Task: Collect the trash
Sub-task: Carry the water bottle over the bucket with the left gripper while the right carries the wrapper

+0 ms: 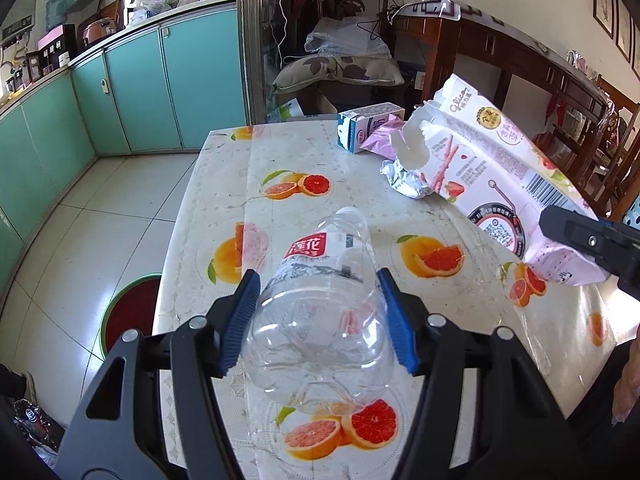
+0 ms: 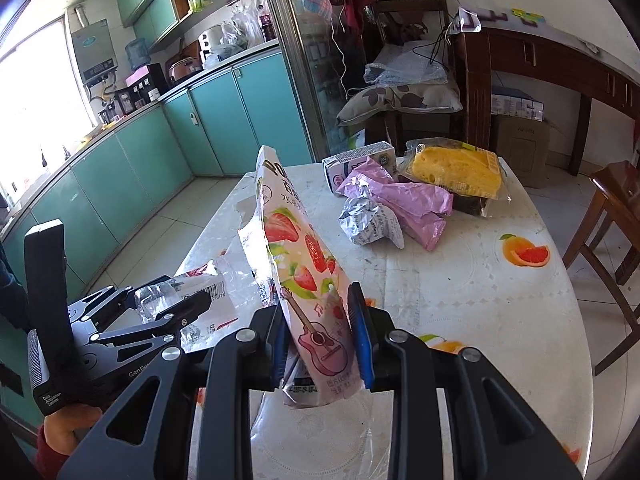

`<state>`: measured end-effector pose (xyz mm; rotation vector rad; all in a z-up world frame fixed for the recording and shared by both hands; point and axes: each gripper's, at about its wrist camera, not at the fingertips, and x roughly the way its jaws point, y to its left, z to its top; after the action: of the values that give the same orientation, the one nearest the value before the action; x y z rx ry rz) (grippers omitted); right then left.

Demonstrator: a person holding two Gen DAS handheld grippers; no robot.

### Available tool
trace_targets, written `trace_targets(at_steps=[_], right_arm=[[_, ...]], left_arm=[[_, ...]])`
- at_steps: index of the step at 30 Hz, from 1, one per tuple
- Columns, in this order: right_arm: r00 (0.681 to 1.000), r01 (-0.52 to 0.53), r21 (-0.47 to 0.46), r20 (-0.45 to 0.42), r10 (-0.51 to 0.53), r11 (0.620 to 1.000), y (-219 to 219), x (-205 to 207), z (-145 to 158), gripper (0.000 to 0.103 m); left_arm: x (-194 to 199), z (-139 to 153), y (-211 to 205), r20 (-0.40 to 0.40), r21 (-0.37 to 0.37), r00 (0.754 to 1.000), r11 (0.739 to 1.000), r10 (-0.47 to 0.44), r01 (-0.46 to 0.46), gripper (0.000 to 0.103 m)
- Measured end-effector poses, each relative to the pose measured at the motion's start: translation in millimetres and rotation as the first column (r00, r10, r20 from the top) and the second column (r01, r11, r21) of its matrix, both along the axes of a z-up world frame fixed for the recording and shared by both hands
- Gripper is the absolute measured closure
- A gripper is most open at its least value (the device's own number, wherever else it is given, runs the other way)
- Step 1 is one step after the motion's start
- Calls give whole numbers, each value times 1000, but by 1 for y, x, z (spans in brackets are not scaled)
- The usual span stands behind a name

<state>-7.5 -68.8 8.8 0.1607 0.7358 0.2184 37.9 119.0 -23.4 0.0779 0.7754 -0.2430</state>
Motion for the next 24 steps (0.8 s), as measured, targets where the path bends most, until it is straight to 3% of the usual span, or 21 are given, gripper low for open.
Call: trace_targets(at_steps=[13, 24], right_arm=[[999, -32, -10, 10, 32, 999, 21, 8, 4, 76], [993, -119, 0, 18, 119, 993, 65, 25, 8, 76]], left_arm=[[1, 7, 25, 23, -16, 999, 1000, 27, -27, 45], [7, 24, 74, 76, 3, 992, 995, 102, -103, 45]])
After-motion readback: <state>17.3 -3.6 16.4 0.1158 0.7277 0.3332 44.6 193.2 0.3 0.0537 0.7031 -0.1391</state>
